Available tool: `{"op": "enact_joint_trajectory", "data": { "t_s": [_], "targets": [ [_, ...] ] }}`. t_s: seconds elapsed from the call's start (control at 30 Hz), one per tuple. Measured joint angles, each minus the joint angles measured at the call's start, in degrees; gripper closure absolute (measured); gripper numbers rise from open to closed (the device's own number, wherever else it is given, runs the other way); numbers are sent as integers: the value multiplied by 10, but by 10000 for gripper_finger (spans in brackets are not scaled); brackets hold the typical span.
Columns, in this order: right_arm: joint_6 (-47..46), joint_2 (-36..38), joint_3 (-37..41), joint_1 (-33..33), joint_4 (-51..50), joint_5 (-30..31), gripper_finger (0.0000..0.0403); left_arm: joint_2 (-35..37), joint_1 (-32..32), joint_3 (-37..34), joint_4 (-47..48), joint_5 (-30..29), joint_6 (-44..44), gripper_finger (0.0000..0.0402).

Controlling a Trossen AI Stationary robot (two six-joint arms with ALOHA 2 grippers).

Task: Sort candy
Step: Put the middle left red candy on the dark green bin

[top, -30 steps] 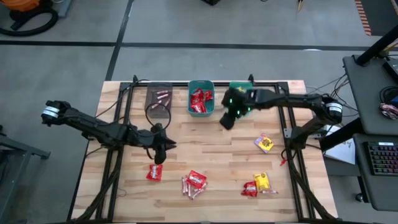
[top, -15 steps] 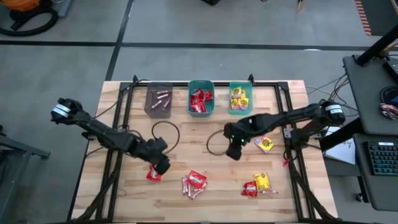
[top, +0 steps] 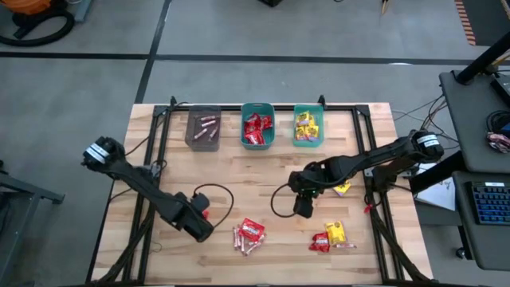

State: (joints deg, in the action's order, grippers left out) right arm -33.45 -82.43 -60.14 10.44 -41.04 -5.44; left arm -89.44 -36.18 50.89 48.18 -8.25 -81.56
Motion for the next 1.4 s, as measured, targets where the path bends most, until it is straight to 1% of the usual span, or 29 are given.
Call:
{"op": "enact_joint_trajectory", "data": {
  "t_s": [0.07, 0.2, 0.33, 0.43, 0.67, 0.73, 0.83, 0.9, 1.0, 1.1, 1.23, 1.27, 1.3, 1.4],
  "targets": [
    [0, 0, 0, 1, 0, 1, 218, -17, 0, 9, 1, 7, 0, 340],
    [0, 0, 0, 9, 0, 1, 218, -39, -2, 16, 14, 42, 0, 340],
    [0, 0, 1, 19, -3, 1, 218, -40, -9, 16, 19, 45, -7, 327],
    [0, 0, 1, 25, -3, 1, 218, -31, -14, 16, 20, 45, -13, 303],
    [0, 0, 2, 26, -2, 3, 218, -37, -23, 16, 24, 33, -40, 225],
    [0, 0, 2, 26, -2, 6, 218, -42, -26, 16, 23, 30, -35, 211],
    [0, 0, 2, 26, -2, 7, 218, -49, -28, 11, 18, 30, -34, 206],
    [0, 0, 2, 26, -2, 8, 218, -55, -30, 9, 13, 29, -34, 212],
    [0, 0, 3, 26, -2, 9, 218, -61, -33, 9, 9, 25, -29, 240],
    [0, 0, 4, 27, -2, 10, 218, -61, -38, 9, 7, 22, -20, 287],
    [0, 0, 4, 27, -1, 10, 218, -62, -44, 15, 11, 13, -6, 370],
    [0, 0, 4, 27, 0, 12, 218, -62, -45, 19, 11, 9, -5, 384],
    [0, 0, 5, 27, 1, 15, 218, -62, -45, 24, 9, 3, -4, 392],
    [3, 0, 12, 27, 3, 26, 218, -60, -47, 41, 11, -20, 18, 394]
  ]
}}
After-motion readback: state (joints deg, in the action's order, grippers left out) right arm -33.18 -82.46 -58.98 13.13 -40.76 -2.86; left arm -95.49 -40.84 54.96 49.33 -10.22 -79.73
